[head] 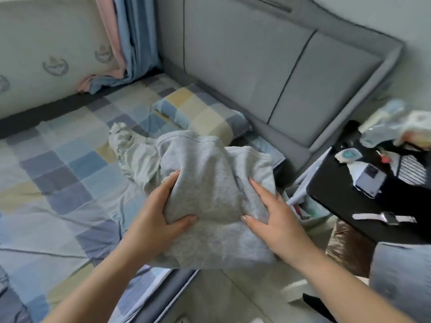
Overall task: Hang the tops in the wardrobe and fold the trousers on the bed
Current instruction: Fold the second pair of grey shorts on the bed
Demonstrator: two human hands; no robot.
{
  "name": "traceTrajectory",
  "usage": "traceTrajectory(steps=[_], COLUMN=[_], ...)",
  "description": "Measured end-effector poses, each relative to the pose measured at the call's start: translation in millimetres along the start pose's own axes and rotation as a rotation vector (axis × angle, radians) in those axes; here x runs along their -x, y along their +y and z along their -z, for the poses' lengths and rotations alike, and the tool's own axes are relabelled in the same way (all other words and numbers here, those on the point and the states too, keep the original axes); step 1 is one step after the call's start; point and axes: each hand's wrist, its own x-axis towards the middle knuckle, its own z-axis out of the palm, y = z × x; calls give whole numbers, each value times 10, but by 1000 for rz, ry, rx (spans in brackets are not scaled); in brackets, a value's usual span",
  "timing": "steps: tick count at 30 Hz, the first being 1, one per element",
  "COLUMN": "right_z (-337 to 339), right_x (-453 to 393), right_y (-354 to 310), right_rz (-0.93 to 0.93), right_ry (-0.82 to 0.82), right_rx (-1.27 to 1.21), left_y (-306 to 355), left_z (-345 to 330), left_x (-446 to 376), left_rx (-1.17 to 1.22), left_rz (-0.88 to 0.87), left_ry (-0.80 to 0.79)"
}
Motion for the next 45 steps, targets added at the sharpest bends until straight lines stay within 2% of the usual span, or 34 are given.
traceTrajectory(steps=[7, 10, 15, 25, 34, 45], right_z=[680, 1023, 1461, 1926, 2099, 2758], right_x=[1239, 2015, 3391, 5541, 6527, 7069], right_y=[169, 323, 562, 943, 1388, 2132], right_rz=[-173, -262, -397, -623, -856, -1069], right_ry=[311, 449, 655, 922, 1079, 1303], right_rx=[39, 72, 66, 18, -24, -87], left_y=[848, 1366, 2202, 3425, 4052, 4911], left_z=[-684, -1199, -2129, -3586, -4643, -6279], left_x=[62, 221, 759, 2003, 2505, 2613], left_rx=[90, 111, 171, 264, 252, 253], left_rz=[-142, -272, -411, -560, -640, -770], left_ry=[-269, -385, -562, -890, -1120, -1390])
